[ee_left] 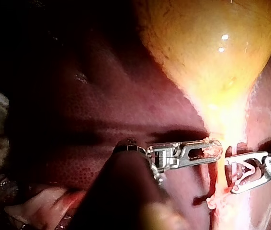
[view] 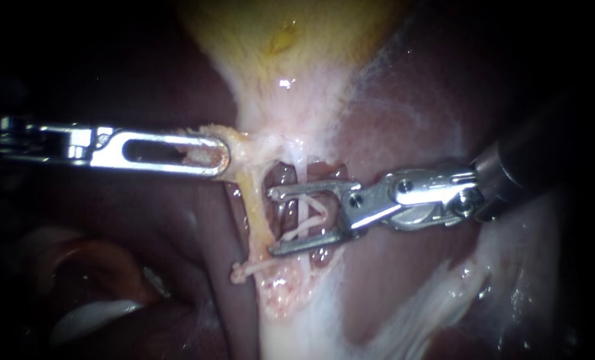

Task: Clipping second clip left tube

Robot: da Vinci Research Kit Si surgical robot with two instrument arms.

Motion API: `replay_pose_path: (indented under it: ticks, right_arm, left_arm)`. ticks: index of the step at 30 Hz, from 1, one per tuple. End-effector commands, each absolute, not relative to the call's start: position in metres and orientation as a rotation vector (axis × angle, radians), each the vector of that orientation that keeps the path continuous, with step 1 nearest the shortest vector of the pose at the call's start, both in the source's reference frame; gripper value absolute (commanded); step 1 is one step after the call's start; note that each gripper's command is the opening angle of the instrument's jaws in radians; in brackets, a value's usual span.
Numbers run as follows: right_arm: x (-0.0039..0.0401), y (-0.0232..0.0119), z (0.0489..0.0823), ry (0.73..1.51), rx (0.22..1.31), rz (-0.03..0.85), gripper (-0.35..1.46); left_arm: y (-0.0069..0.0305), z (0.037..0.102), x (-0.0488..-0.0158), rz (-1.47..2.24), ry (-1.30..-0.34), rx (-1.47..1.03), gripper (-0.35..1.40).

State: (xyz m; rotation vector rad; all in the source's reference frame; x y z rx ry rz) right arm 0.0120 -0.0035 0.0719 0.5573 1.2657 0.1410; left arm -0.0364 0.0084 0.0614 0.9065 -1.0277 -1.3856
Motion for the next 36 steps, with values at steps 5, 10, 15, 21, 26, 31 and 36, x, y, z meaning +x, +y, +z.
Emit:
replay_pose_path:
  ticks: [5, 10, 15, 21, 26, 31, 36]
  right_arm:
    - [0.0124, -0.0038, 0.0721, 1.263, 0.565, 0.147, 0.46]
    - [0.0133, -0.0047, 0.0725, 1.260, 0.581, 0.150, 0.46]
    - [0.0141, -0.0057, 0.0725, 1.258, 0.617, 0.151, 0.46]
    - [0.0152, -0.0068, 0.0724, 1.269, 0.652, 0.150, 0.46]
    - [0.0160, -0.0073, 0.0727, 1.265, 0.671, 0.163, 0.45]
    - [0.0168, -0.0077, 0.0732, 1.257, 0.684, 0.179, 0.45]
    - [0.0174, -0.0078, 0.0731, 1.260, 0.706, 0.205, 0.45]
  left_arm:
    - [0.0084, 0.0614, -0.0364, -1.385, -1.028, 0.907, -0.35]
    - [0.0084, 0.0614, -0.0364, -1.385, -1.028, 0.907, -0.35]
    - [0.0084, 0.0614, -0.0364, -1.385, -1.028, 0.907, -0.35]
    - [0.0084, 0.0613, -0.0364, -1.385, -1.028, 0.907, -0.35]
    - [0.0084, 0.0613, -0.0365, -1.386, -1.028, 0.906, -0.35]
    - [0.0084, 0.0613, -0.0366, -1.386, -1.028, 0.906, -0.35]
    - [0.0084, 0.0613, -0.0366, -1.387, -1.028, 0.906, -0.35]
